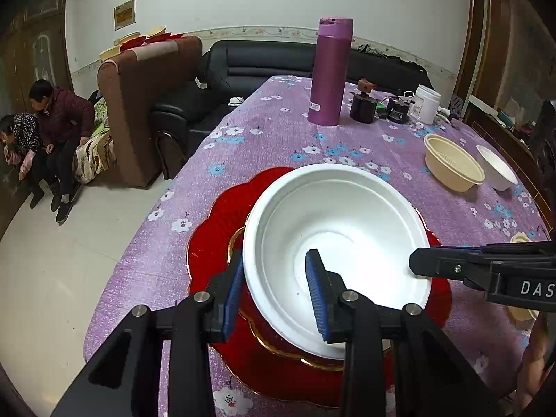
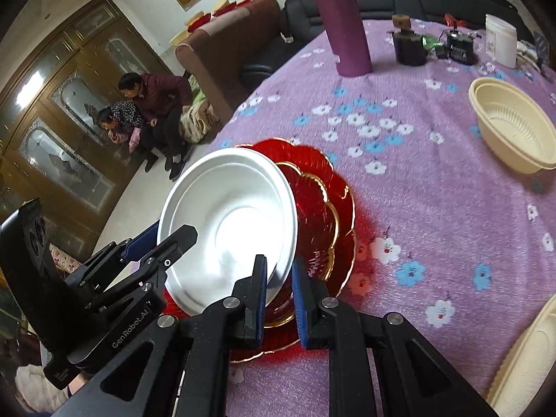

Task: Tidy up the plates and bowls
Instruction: 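Lower the white bowl into the small red plate and open the left gripper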

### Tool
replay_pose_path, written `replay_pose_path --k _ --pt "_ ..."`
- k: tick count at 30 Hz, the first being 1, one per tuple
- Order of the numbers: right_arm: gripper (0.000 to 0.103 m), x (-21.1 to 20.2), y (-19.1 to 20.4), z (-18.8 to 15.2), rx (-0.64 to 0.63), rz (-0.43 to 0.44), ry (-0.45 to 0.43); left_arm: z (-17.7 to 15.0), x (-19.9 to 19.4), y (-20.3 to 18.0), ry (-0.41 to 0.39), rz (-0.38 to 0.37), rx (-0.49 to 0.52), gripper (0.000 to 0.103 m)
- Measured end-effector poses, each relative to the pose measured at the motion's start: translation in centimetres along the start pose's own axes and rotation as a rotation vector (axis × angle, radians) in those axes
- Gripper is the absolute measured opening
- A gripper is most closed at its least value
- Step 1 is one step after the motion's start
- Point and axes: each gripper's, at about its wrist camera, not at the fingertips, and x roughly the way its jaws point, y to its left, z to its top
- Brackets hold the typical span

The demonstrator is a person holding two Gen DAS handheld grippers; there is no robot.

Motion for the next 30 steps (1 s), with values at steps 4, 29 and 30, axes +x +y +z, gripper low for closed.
replay_pose_path --k 4,29,30 --pt "0.017 0.8 -0.2 0.1 0.005 -0.008 0.01 0.0 0.5 0.0 0.008 0.0 -0.003 0.033" --pt "0.032 -0.4 -1.0 -0.2 0.022 0.005 -0.021 0.4 0.2 -0.1 0.0 0.017 -0.019 0.044" --pt "0.032 -0.7 -1.0 -0.3 0.025 0.006 -0.027 0.4 0.1 -0.2 -0.003 0.018 -0.017 0.044"
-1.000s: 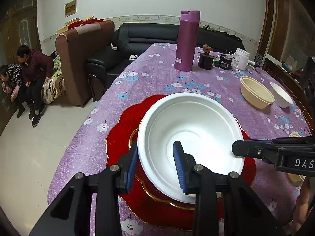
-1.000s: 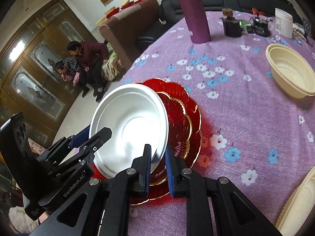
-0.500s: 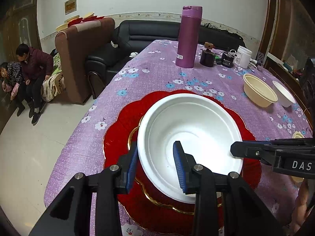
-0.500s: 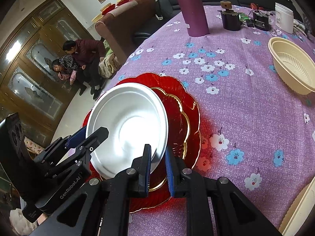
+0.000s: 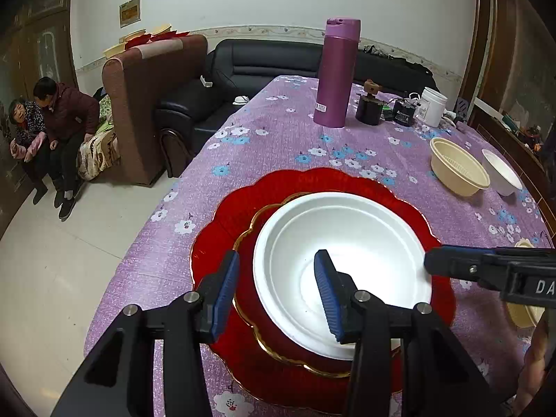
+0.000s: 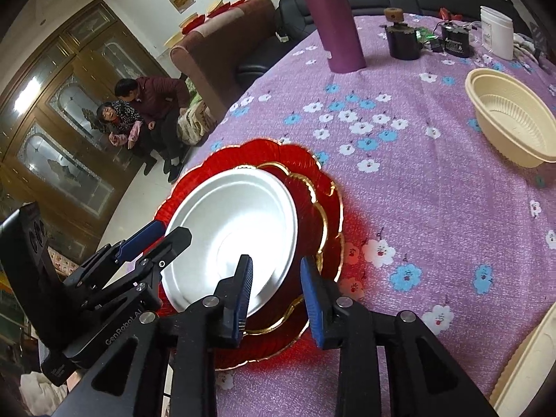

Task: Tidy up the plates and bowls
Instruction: 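Lower the white bowl into the small red plate and open the left gripper, then withdraw the left gripper from the stack toward the large cream bowl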

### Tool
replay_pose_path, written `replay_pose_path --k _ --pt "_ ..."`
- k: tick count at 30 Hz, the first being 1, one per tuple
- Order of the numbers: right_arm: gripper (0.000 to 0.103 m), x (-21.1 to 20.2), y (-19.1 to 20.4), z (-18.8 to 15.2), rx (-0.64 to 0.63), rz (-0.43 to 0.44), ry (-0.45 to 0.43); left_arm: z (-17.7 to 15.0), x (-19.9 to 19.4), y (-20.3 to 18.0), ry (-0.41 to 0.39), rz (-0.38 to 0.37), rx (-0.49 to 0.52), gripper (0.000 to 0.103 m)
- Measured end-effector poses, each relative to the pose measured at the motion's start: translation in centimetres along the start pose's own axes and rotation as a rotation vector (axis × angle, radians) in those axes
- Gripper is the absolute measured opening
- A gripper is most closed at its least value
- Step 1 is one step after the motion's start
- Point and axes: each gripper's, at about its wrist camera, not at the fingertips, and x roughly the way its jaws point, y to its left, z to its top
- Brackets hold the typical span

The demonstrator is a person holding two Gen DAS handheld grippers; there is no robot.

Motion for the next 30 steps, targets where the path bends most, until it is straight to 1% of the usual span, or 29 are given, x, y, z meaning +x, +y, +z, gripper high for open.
replay_pose_path --k 2,4,10,17,20,23,25,26,28,30 --pt "0.032 -0.7 -0.2 -0.2 0.008 0.005 -0.015 0.1 -0.3 -0.2 -0.007 0.002 0.004 0.045" --pt "0.032 -1.4 -0.5 -0.2 0.013 0.011 -0.028 0.2 -0.8 -0.5 -0.019 0.004 0.009 0.049" --pt "0.033 -3.6 -1.3 -0.7 0.023 0.006 -0.079 0.5 -2.0 -1.8 -0.046 0.005 0.03 0.05" --pt "0.034 -5.8 -3.3 -1.2 0.057 0.027 -0.119 1.1 -3.8 -5.0 -0.071 -0.024 0.094 0.05" --pt "0.034 -8.0 -5.2 -1.5 0.092 0.033 -0.161 1.3 -4.5 -6.8 -0.079 -0.052 0.133 0.05" --pt "0.033 -11.0 -7.9 -2.0 0.137 0.021 -0.218 1.3 -5.1 -9.3 -0.062 -0.128 0.175 0.05" --pt "0.033 -13.1 -9.7 -2.5 0.164 0.007 -0.257 1.1 -5.2 -11.3 -0.029 -0.207 0.198 0.05" --pt "0.033 -14.4 -10.9 -2.9 0.181 -0.013 -0.283 0.8 -5.1 -12.8 0.005 -0.272 0.216 0.05" --pt "0.035 -16.5 -13.0 -3.9 0.21 -0.056 -0.322 0.2 -4.8 -14.9 0.059 -0.36 0.236 0.05" --pt "0.041 -18.3 -15.2 -5.0 0.241 -0.1 -0.354 -0.7 -4.5 -17.6 0.131 -0.471 0.269 0.05"
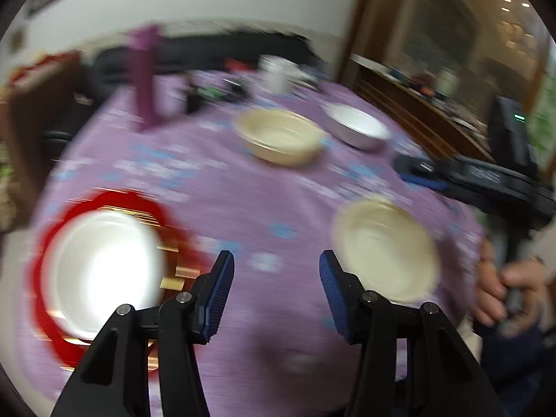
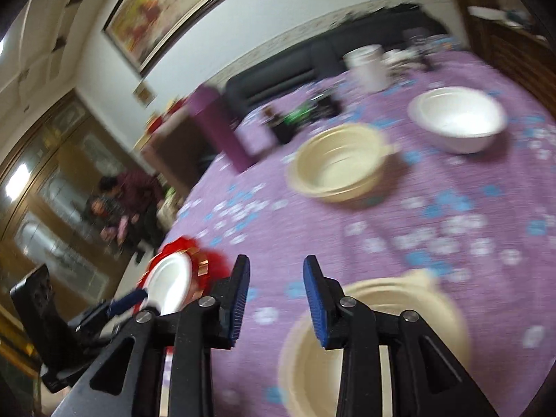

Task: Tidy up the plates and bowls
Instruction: 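Withdraw the left gripper from the stack toward the large cream bowl, then grasp the rim of the large cream plastic bowl with the left gripper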

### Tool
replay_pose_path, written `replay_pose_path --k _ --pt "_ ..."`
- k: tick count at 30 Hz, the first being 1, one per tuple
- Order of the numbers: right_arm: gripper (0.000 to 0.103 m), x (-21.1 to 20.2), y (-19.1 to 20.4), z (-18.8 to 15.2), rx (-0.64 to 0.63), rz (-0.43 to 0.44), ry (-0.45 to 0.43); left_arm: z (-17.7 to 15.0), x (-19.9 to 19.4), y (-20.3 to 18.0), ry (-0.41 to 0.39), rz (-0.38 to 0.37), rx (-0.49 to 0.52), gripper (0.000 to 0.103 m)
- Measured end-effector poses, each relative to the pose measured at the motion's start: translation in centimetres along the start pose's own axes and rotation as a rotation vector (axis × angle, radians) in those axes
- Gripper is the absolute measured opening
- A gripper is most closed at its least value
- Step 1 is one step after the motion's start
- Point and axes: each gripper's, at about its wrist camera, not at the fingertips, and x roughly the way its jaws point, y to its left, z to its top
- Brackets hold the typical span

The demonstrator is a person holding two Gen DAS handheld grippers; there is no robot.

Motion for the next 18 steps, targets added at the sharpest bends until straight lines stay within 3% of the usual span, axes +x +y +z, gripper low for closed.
replay_pose_path --k 5,9,12,18 --pt "0.041 -2.3 -5.9 -0.8 0.084 -0.078 -0.011 -1.1 3.9 -4.6 0.168 -0.194 0.037 0.05" --pt "0.041 -2.9 -8.7 -1.9 0.115 -0.096 0.01 -2.2 6.0 -7.4 0.255 -0.252 0.073 0.05" --pt "0.041 -2.8 -10.0 -2.4 0.141 -0.089 0.029 -2.7 7.8 -8.9 0.307 -0.239 0.092 0.05" --pt "0.041 -1.3 -9.7 -4.2 0.139 -0.046 0.078 -0.7 9.7 -8.5 0.269 -0.127 0.074 0.05"
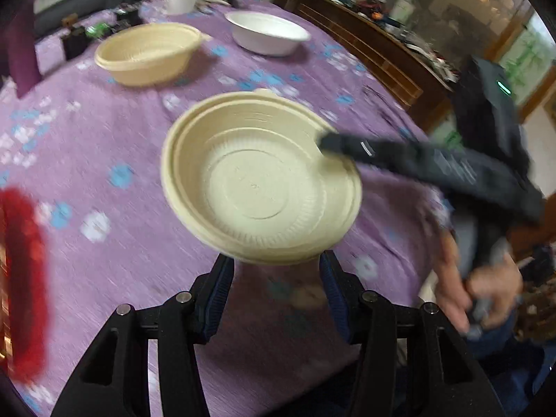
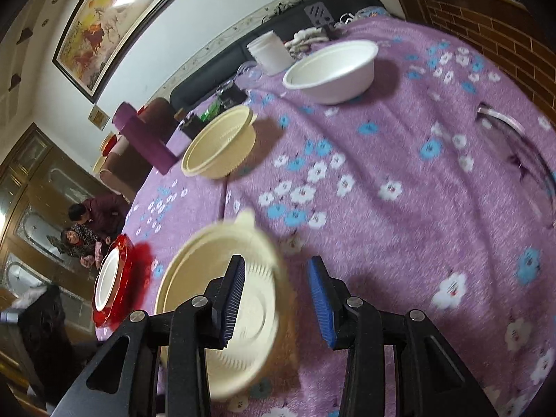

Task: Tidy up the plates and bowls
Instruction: 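Grasp the rim of the large cream plastic bowl with the left gripper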

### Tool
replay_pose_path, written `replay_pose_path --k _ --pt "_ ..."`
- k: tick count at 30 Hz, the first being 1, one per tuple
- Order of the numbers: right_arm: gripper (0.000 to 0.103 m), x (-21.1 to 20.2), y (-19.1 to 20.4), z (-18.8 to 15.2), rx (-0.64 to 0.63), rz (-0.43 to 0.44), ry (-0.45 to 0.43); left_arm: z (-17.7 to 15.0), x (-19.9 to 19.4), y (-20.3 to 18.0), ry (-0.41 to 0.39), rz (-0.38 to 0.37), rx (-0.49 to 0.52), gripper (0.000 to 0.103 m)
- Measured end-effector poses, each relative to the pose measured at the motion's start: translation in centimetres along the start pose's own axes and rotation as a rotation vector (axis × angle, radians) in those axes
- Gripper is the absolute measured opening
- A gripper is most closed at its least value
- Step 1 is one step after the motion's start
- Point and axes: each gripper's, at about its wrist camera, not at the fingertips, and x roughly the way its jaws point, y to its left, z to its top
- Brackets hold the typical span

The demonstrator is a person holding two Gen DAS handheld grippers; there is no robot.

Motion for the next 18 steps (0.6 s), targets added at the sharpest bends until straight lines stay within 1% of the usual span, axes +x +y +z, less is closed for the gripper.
replay_pose_path --k 2,3,7,8,10,13,14,18 --pt "0.041 0.1 0.8 -0.7 -0.015 0.007 0.005 0.8 -0.4 0.5 -0.047 0.062 0.01 0.05" --pt "0.041 0.2 1.1 -0.8 -0.02 0.012 0.01 1.5 -0.7 0.9 -0.07 0.109 0.021 0.05" --pt "0.041 1.2 3.5 -1.7 -0.079 0.047 0.052 3.3 -1.8 3.2 -0.122 0.193 -0.005 0.05" --pt "0.041 1.5 4.0 -1.9 -0.092 0.066 0.069 3.6 -2.2 4.4 -0.138 0.213 -0.037 0.05" --pt "0.041 1.8 4.3 -1.9 -0.09 0.109 0.089 3.9 -2.8 6.2 -0.15 0.193 -0.1 0.05" --pt "0.041 0.9 3.5 -0.9 -0.071 0.118 0.068 3.8 -3.6 7.5 -0.159 0.153 -0.132 0.05" --pt "0.041 0.5 3.0 -0.4 -0.06 0.106 0.051 3.9 -3.7 7.7 -0.161 0.148 -0.137 0.05" --pt "0.041 -0.4 1.3 2.2 -0.035 -0.008 -0.034 4.5 -2.8 6.9 -0.153 0.09 -0.132 0.05"
